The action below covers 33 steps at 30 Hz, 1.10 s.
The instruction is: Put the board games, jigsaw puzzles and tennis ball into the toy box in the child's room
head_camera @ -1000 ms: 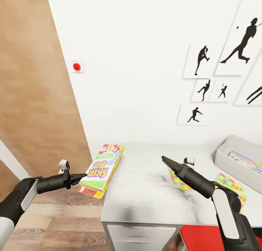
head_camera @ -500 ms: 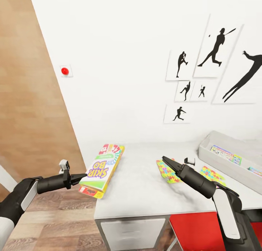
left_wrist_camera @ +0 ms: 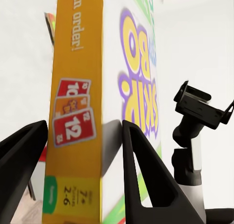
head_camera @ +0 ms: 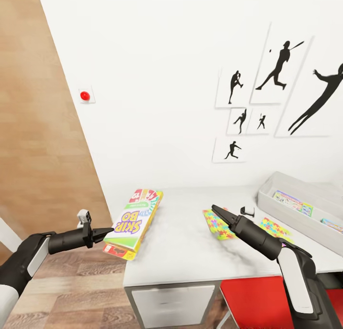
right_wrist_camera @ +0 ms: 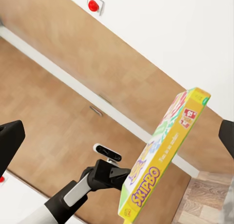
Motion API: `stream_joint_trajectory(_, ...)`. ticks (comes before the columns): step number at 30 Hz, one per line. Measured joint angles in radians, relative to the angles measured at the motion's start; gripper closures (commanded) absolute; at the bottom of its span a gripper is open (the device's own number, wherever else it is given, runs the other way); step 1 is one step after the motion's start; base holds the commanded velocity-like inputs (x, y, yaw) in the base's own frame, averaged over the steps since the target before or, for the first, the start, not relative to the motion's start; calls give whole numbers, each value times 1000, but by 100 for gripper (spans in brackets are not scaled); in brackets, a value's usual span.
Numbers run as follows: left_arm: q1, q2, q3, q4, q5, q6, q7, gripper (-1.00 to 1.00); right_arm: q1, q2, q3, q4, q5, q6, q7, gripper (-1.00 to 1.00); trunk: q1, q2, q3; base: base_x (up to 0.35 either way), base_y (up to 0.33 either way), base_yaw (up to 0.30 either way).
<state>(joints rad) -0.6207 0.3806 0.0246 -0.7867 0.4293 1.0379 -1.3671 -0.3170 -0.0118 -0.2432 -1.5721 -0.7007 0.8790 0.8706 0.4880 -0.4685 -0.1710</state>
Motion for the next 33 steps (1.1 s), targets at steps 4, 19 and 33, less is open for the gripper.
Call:
stream_joint_trajectory(4,-1,0,0,0,0,0,0,100,0,2,5,0,1,0,0,-100,-15,28,17,-233,0,-173)
stream_joint_trajectory(19,0,0,-1,0,-2,0,1,100,0,3,14,0,5,0,0,-100,-39,71,47,-217,0,-107)
stream_joint_trajectory(33,0,-4,0,0,-2,-4,4,100,0,-7,12,0,5,0,1,-100,-39,71,48,-3,0,-33)
